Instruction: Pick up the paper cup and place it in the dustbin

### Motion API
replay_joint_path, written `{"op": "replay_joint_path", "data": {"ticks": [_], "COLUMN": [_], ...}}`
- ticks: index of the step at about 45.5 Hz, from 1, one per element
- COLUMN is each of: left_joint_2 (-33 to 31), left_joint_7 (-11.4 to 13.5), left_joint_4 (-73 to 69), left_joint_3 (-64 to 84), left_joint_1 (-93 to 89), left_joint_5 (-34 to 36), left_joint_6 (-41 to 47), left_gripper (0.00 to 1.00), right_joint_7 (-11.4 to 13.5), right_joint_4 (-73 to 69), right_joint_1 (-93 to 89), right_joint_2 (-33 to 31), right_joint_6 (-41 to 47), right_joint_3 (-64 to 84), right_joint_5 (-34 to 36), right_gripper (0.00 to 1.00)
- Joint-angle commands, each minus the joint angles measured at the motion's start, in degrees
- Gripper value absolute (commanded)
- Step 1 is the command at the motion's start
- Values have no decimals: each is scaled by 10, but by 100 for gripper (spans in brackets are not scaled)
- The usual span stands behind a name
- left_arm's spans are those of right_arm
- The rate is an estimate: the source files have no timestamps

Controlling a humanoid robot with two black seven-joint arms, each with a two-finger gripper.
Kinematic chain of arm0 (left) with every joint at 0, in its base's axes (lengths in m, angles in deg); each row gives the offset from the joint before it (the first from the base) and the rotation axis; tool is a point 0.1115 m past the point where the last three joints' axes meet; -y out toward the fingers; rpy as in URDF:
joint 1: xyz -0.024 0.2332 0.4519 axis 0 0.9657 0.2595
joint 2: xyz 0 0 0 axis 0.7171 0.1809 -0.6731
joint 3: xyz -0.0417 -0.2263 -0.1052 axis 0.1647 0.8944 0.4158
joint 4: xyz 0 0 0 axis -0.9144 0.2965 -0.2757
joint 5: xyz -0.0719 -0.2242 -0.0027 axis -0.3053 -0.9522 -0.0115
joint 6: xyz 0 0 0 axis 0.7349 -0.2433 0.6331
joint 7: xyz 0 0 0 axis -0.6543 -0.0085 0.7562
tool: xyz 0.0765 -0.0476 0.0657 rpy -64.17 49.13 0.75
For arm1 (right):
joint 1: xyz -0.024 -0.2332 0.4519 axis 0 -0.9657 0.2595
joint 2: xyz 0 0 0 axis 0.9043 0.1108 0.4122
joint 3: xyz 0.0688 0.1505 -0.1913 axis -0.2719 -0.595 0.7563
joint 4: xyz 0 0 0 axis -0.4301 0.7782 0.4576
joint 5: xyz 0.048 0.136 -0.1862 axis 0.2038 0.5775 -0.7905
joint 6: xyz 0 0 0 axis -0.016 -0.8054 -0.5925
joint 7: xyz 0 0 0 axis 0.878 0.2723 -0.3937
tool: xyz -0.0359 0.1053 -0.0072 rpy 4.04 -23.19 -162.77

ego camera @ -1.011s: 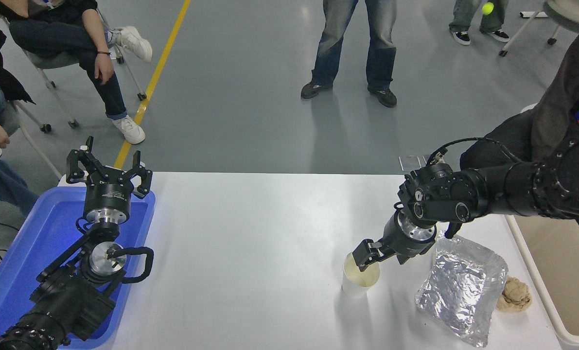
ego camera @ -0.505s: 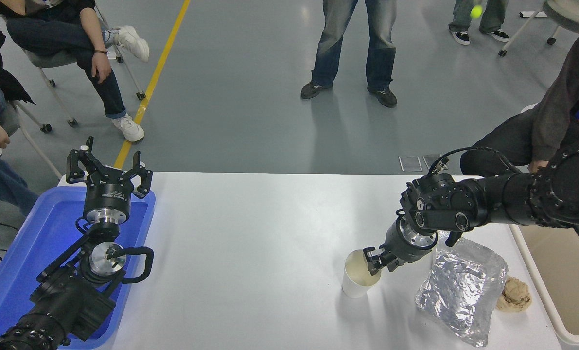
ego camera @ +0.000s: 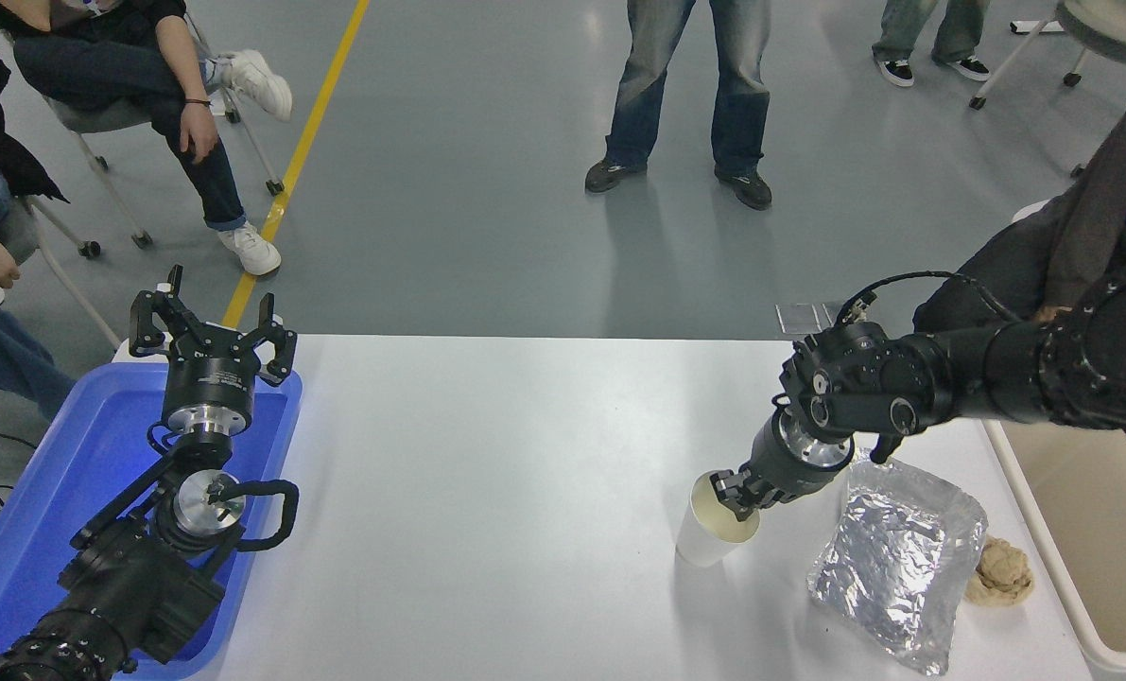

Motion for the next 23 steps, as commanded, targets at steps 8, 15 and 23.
{"op": "replay_joint_path", "data": {"ticks": [8,15,23], "left_joint_2": [0,0,0], "left_joint_7": [0,0,0], "left_joint_4": [0,0,0], "left_joint_3": [0,0,0], "left_joint_1": [0,0,0], "left_joint_5": [0,0,0], "left_joint_6": [0,0,0], "left_gripper": [99,99,99], "right_joint_7": [10,10,10], "right_joint_4": [-181,-198,-226], "right_joint_1": [326,420,476], "right_joint_2": [-80,-92,-98], "right_joint_6": [96,105,105], "right_joint_3": [80,117,146], "right_joint_5": [49,52,61], "right_gripper": [0,0,0]}}
